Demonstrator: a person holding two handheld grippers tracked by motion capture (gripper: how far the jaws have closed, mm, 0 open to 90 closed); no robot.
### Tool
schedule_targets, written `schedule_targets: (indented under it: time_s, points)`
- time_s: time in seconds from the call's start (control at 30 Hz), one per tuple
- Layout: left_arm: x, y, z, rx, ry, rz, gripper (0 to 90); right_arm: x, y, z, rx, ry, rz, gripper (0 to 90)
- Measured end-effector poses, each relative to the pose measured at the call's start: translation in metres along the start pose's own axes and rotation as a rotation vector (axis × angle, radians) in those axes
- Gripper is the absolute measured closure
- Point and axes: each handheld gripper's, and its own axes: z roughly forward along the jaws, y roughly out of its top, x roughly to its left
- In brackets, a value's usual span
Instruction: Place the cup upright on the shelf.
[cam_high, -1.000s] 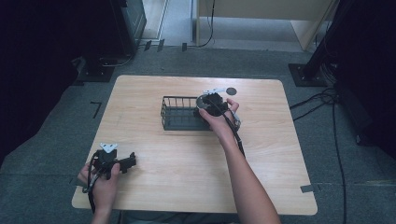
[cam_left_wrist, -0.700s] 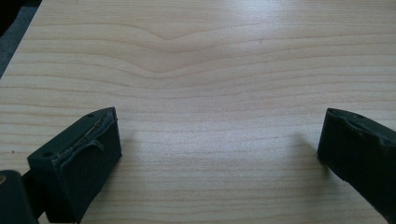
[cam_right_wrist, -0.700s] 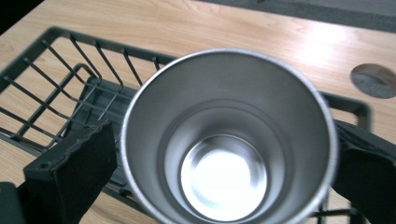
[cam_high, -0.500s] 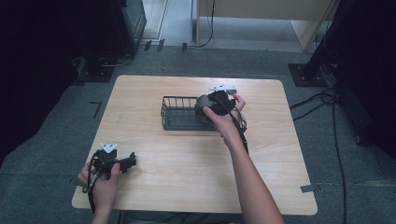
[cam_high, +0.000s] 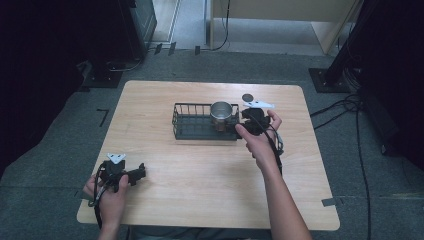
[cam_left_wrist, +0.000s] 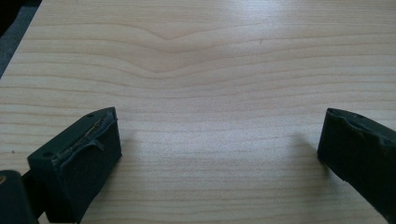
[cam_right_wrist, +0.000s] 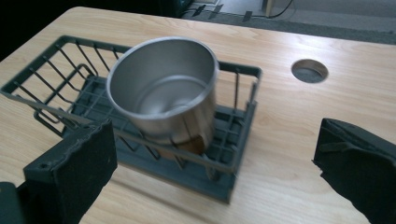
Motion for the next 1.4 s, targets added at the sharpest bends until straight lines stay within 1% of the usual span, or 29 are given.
schedule_targets:
  time_s: [0.07,0.13,0.17,0.23,0.3,0.47,0.7,0.83,0.87,0.93,1.03,1.23,1.4]
  points:
    - [0.000,0.000,0.000,0.000,0.000,-0.001,0.0,-0.005,-0.005,-0.003,0.003,-0.006,0.002,0.0]
    - [0.000,0.000,0.000,0.000,0.000,-0.001,0.0,-0.012,-0.014,-0.008,0.004,-0.015,0.005,0.0]
    - [0.000,0.000,0.000,0.000,0.000,0.000,0.0,-0.012,-0.014,-0.008,0.004,-0.015,0.005,0.0]
    - [0.000,0.000,0.000,0.000,0.000,0.000,0.0,-0.018,-0.022,-0.012,0.004,-0.026,0.013,0.0]
    - [0.000,0.000,0.000,-0.001,0.000,0.000,0.0,-0.021,-0.028,-0.015,0.004,-0.025,0.006,0.0]
    - [0.000,0.000,0.000,0.000,0.000,-0.001,0.0,-0.032,-0.044,-0.021,0.019,-0.051,0.005,0.0]
    - [0.000,0.000,0.000,0.002,0.000,0.001,0.0,-0.053,-0.067,-0.033,0.029,-0.078,0.039,0.0]
    - [0.000,0.000,0.000,0.001,0.000,0.002,0.0,-0.063,-0.078,-0.039,0.040,-0.094,0.046,0.0]
    - [0.000,0.000,0.000,0.001,0.000,0.002,0.0,-0.065,-0.081,-0.040,0.037,-0.091,0.050,0.0]
    - [0.000,0.000,0.000,0.001,0.000,0.001,0.0,-0.070,-0.087,-0.044,0.026,-0.100,0.059,0.0]
    - [0.000,0.000,0.000,0.001,0.000,0.002,0.0,-0.076,-0.095,-0.047,0.032,-0.109,0.066,0.0]
    - [0.000,0.000,0.000,0.001,0.000,0.002,0.0,-0.091,-0.115,-0.053,0.057,-0.146,0.076,0.0]
    - [0.000,0.000,0.000,0.001,0.000,0.001,0.0,-0.104,-0.131,-0.058,0.070,-0.181,0.102,0.5]
